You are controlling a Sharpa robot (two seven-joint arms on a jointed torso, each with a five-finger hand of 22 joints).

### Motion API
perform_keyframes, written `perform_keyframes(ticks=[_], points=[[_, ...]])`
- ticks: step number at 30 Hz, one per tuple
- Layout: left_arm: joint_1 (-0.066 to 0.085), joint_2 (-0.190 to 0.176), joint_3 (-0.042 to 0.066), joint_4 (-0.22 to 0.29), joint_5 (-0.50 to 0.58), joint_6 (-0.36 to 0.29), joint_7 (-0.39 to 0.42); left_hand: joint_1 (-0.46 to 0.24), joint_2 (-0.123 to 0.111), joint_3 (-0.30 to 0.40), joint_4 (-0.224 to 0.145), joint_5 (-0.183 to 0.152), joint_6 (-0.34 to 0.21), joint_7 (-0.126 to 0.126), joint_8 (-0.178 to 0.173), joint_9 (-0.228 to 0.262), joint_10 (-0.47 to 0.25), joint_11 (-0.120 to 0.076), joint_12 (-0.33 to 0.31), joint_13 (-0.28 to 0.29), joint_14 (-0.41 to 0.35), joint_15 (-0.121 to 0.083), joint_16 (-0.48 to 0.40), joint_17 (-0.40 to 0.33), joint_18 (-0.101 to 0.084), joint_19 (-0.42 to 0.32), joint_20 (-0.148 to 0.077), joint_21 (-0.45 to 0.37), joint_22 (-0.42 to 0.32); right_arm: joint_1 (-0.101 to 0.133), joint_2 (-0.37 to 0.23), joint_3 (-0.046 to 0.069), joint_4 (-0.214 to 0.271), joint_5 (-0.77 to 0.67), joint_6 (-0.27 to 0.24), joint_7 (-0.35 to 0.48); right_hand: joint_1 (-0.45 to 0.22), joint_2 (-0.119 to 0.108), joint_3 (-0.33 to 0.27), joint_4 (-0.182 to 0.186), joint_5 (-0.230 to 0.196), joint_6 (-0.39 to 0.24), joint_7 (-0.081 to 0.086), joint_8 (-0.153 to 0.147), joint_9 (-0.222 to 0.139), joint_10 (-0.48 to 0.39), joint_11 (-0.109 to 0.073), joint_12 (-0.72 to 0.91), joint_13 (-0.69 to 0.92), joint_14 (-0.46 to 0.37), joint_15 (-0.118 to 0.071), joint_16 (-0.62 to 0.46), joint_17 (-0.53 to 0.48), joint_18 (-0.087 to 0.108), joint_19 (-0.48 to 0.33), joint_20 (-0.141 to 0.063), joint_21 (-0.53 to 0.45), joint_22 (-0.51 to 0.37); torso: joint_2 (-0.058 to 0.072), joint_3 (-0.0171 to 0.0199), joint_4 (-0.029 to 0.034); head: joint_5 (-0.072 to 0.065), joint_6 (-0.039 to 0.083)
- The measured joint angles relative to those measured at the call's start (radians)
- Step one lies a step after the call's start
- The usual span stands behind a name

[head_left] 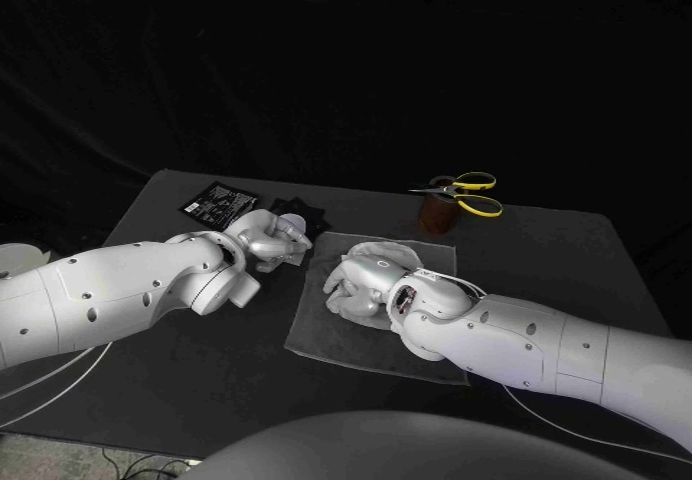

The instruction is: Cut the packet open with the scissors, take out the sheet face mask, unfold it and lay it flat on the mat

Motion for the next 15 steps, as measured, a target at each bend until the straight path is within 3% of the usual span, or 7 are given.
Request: perform_keyframes(ticks=[8, 15], points=[[0.0, 0.0, 0.0, 0.002, 0.025, -0.006, 0.009, 0.0, 0.0, 0.0, 0.0, 0.0, 0.0, 0.0, 0.0, 0.0, 0.004, -0.003, 0.006, 0.003, 0.0, 0.0, 0.0, 0.0, 0.0, 0.0, 0.0, 0.0, 0.0, 0.003, 0.006, 0.001, -0.009, -0.017, 0.011, 0.0, 0.0, 0.0, 0.0, 0.0, 0.0, 0.018, 0.004, 0.001, 0.003, 0.0, 0.0, 0.004, -0.001, 0.0, 0.0, 0.0, 0.0, 0.0, 0.0, 0.0, 0.005, 0.0, 0.0, 0.001, -0.0012, 0.007, 0.0], [0.0, 0.0, 0.0, 0.002, 0.037, -0.007, 0.011, 0.0, 0.0, 0.0, 0.0, 0.0, -0.004, 0.004, 0.0, 0.004, 0.004, -0.003, 0.006, 0.003, 0.0, 0.0, 0.0, 0.0, 0.0, 0.0, 0.0, 0.0, 0.0, 0.004, 0.004, 0.001, -0.009, -0.023, 0.009, -0.002, 0.0, 0.0, 0.005, -0.005, -0.004, 0.076, 0.004, 0.031, 0.015, 0.007, 0.007, 0.007, 0.0, 0.0, 0.0, 0.0, -0.001, 0.0, 0.0, 0.0, 0.01, 0.0, 0.0, 0.0022, -0.0028, 0.013, 0.0]])
